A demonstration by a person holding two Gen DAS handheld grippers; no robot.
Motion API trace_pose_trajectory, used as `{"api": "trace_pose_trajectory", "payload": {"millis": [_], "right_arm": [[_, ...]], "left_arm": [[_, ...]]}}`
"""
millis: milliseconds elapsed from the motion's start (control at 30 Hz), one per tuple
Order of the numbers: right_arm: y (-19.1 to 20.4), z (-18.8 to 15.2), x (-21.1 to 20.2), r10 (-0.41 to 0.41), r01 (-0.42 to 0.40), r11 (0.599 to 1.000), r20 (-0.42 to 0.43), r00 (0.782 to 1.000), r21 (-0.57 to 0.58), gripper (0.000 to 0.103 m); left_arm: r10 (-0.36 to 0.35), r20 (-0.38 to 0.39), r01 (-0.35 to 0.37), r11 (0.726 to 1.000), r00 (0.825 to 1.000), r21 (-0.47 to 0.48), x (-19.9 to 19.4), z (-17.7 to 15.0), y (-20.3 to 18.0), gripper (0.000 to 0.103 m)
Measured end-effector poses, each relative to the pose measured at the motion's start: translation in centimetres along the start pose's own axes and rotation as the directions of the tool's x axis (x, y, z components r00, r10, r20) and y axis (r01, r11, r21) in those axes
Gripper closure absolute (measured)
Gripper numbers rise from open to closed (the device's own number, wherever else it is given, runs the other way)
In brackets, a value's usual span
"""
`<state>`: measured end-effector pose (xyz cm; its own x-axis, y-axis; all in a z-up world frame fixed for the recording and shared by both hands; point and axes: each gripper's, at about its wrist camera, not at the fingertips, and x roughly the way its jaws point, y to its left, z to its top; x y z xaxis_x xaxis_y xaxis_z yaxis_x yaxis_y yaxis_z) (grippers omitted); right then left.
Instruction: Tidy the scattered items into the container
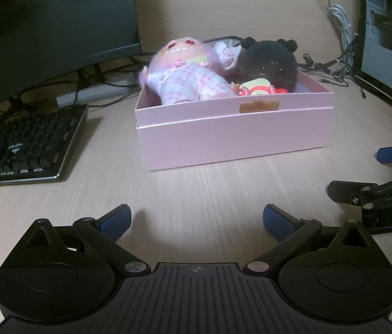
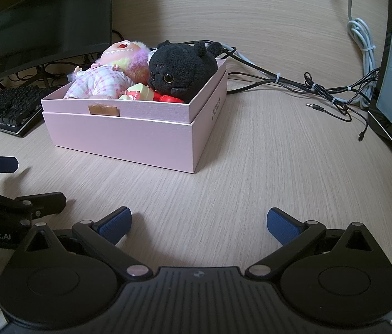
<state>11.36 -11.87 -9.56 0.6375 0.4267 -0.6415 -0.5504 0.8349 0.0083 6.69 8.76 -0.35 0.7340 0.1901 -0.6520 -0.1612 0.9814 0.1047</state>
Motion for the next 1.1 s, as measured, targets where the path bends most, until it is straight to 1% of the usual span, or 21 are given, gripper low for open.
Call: {"api": "trace_pose_trajectory", "payload": {"millis": [600,867,1100], "right_arm": [[0.0,0.0,0.01,0.0,0.0,1.0,0.0,1.0,0.0,0.0],[0.01,0.01,0.02,0.0,0.0,1.0,0.0,1.0,0.0,0.0],[0.01,0.01,0.02,0.0,0.0,1.0,0.0,1.0,0.0,0.0]], "left_arm": [[-0.021,-0.007,0.021,1.0,1.0,-0.02,0.34,0.05,0.28,0.0],[-0.046,-0.018,0.045,0.998,0.999,-0.048,0.53,0.01,0.78,0.0],[-0.058,-0.017,0.057,0.997,0.998,-0.052,0.55,-0.07,0.95,0.0]]}}
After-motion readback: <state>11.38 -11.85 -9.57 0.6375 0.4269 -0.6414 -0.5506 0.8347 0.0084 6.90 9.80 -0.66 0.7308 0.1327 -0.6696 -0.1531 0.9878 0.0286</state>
